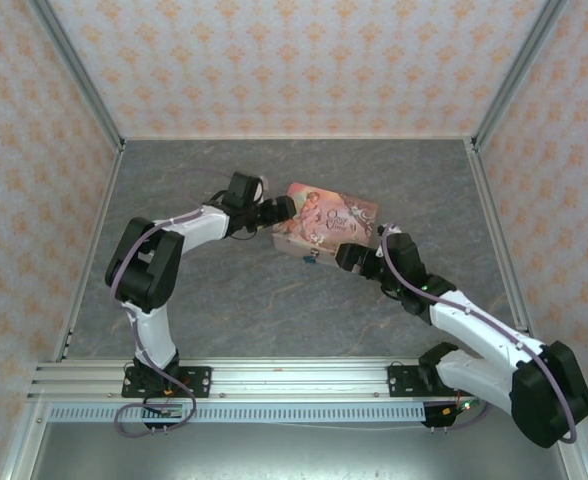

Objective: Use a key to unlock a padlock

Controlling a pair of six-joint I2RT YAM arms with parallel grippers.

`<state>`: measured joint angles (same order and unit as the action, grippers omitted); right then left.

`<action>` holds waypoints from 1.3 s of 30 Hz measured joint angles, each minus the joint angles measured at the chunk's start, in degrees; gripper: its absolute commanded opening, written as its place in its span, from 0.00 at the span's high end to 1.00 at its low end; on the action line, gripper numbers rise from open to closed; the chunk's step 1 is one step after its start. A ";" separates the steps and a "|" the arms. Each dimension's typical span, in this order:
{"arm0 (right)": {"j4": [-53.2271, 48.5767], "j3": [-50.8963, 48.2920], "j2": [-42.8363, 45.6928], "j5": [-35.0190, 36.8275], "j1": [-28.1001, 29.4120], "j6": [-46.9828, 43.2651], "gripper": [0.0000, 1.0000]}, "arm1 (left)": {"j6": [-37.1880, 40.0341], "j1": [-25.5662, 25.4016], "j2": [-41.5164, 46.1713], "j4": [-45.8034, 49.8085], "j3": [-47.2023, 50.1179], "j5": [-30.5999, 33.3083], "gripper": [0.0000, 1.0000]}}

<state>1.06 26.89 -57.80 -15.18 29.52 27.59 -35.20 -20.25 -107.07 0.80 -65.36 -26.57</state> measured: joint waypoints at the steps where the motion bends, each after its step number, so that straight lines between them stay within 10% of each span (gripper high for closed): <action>1: 2.03 -0.66 -0.83 -1.29 0.00 0.22 0.05 | -0.44 0.00 1.18 -0.48 1.73 0.04 0.09; 29: 19.47 8.81 -26.21 -12.85 -3.74 -4.76 0.11 | -13.70 0.76 23.65 -7.23 28.22 10.60 0.09; 39: 24.00 -0.26 -13.75 -13.97 -7.72 -5.07 0.10 | -16.85 -1.14 27.65 -2.32 29.57 10.64 0.09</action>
<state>25.06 26.63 -71.55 -29.15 21.80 22.52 -52.05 -21.39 -79.42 -1.52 -35.79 -15.92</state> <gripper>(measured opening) 0.910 0.908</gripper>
